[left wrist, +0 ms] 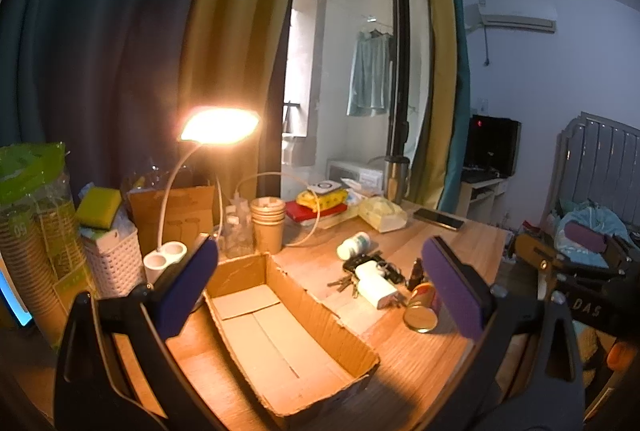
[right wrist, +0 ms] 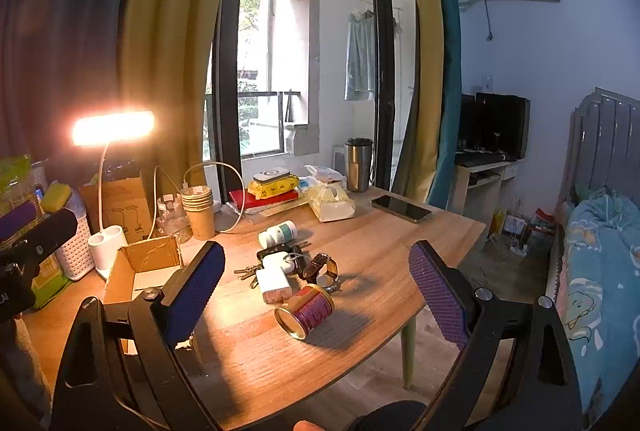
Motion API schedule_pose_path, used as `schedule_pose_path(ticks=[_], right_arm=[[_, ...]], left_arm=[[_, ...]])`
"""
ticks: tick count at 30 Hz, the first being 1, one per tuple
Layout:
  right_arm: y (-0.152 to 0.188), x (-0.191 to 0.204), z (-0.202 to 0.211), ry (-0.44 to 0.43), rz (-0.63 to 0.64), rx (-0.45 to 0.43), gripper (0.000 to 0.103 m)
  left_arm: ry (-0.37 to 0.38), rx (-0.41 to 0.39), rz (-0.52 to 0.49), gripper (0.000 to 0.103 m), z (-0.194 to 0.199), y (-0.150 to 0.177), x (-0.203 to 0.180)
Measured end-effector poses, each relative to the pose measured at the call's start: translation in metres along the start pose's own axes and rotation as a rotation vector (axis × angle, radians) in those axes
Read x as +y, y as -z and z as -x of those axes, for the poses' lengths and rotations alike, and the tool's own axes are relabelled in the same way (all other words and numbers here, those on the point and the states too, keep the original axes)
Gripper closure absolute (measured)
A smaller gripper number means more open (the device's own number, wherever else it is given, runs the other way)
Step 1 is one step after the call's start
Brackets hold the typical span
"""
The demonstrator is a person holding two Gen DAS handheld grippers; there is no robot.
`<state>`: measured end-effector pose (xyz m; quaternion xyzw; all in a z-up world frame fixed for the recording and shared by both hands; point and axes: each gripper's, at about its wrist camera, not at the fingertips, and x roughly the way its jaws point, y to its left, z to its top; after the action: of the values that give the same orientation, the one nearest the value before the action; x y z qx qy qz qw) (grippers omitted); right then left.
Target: Organize rigid objects
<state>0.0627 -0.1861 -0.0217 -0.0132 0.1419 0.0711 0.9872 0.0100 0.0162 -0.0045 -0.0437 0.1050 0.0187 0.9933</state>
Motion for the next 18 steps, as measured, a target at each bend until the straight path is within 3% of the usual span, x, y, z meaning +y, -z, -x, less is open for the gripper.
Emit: schedule_pose_path(ticks=[18], right_arm=[[0.0017, -0.0007, -0.0007, 0.009, -0.002, 0.000, 0.008]], left_arm=[[-0.005, 0.008, 0.008, 0.001, -0.0025, 0.0020, 0.0031]])
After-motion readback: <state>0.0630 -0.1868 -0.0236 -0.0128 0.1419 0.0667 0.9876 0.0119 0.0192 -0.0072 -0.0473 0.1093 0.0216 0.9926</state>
